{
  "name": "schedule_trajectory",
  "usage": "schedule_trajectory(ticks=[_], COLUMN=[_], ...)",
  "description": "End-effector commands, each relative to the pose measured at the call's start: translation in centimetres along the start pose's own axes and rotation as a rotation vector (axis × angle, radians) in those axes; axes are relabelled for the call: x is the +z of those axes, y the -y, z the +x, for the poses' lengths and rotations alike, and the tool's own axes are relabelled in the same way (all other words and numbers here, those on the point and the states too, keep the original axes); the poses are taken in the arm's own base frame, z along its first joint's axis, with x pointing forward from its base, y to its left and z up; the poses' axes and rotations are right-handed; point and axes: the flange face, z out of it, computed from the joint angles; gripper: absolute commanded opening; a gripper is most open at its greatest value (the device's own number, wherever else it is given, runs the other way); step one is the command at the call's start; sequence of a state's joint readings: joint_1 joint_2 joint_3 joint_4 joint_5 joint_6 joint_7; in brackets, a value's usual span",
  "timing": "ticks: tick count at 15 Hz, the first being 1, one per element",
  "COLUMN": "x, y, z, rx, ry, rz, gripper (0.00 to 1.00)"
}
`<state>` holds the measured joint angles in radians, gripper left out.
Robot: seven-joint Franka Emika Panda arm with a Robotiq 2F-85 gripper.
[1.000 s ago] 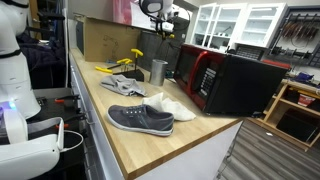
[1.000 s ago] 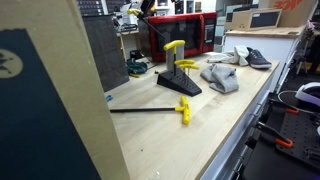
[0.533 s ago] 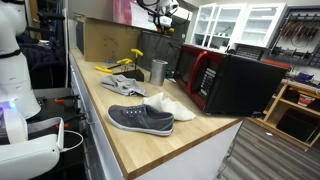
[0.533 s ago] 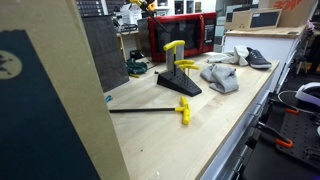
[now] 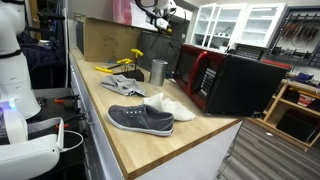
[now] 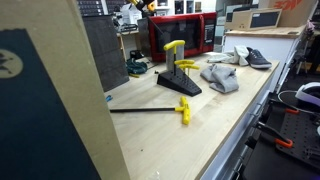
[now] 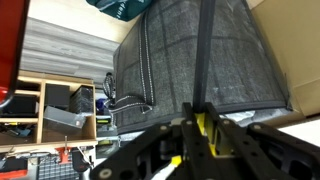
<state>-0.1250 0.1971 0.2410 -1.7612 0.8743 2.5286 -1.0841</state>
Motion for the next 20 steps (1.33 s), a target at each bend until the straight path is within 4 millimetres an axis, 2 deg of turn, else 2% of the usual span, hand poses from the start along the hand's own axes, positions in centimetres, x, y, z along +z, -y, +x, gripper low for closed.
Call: schedule_trajectory(ticks=[1,7,11,16,20], x=[-1.8,-5.7,-7.2,-6.6,-6.0], y=[-0.3,-2.4,-3.7,-5.9,-6.8], z=[1.0,0.5,-0.7,-2.4,-3.6], rx=[-0.028,-0.008,-0.073,-0.110,-0.100], ry=[-0.139,-0.206,-0.197,-0.203,-0.211], rz=[0.039,0.096,0.111,0.082,0.083], gripper=[0.04,0.04,0.04,0.04,0.04])
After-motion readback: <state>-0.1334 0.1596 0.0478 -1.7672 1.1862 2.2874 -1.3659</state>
